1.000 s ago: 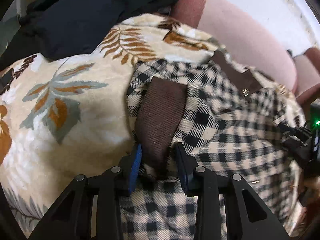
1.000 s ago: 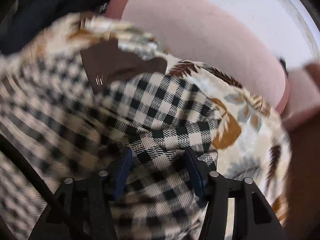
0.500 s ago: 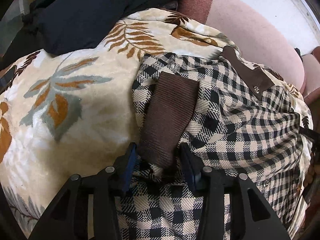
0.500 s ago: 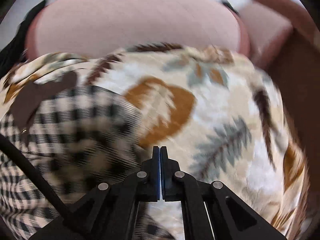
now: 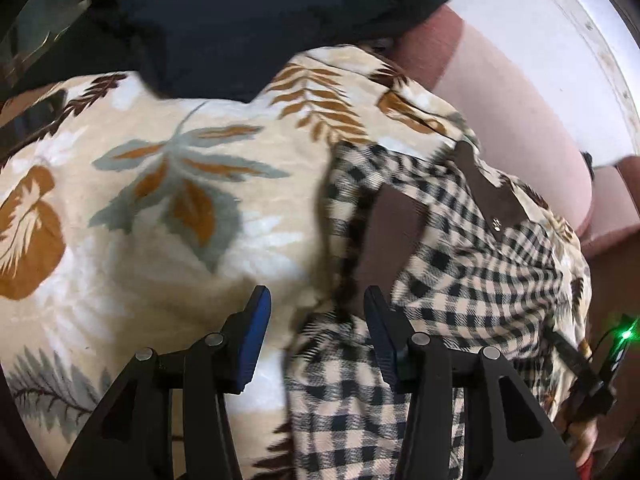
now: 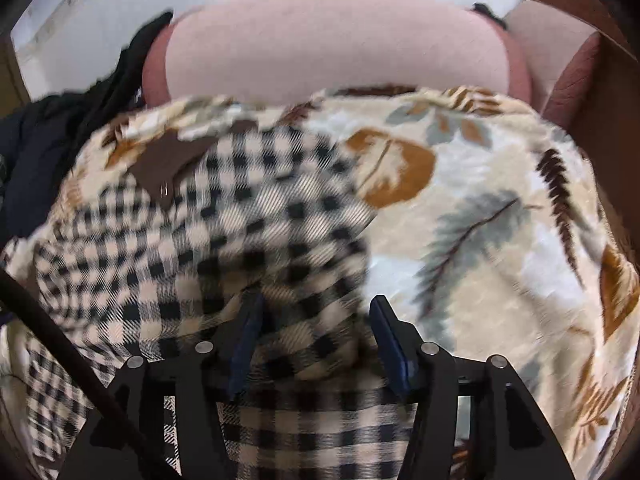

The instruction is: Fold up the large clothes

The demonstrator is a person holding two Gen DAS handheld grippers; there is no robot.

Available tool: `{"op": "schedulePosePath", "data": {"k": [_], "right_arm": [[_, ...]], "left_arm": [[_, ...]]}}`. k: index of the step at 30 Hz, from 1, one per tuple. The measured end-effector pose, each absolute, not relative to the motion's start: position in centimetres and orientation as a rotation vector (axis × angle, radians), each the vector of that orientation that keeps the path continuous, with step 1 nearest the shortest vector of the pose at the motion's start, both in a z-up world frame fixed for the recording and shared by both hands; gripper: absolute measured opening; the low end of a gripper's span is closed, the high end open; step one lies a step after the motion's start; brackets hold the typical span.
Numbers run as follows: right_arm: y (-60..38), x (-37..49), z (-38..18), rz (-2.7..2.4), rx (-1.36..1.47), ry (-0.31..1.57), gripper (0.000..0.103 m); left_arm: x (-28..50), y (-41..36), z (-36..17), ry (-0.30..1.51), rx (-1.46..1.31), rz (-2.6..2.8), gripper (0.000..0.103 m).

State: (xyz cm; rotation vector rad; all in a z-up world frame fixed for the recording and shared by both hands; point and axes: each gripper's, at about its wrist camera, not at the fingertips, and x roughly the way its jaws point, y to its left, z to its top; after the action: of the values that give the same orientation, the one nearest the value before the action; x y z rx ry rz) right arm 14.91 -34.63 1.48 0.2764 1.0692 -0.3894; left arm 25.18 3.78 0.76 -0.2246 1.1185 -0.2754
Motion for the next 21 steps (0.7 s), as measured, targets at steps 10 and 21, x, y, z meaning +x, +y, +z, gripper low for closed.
{"op": "schedulePosePath", "data": {"k": [10,21], "right_arm": [[-39.3,12.9,-1.2,-0.689,0.223,1.224,0.017],[-23.9,18.9,6.3,-0.213,0.179,1.024,0.037]], "left_arm": [[25.2,4.4,1.2,1.122,-0.204,-0.257,0.047],[24.9,6.0,3.1,1.032,-0.164,-0.136,0.047]]}}
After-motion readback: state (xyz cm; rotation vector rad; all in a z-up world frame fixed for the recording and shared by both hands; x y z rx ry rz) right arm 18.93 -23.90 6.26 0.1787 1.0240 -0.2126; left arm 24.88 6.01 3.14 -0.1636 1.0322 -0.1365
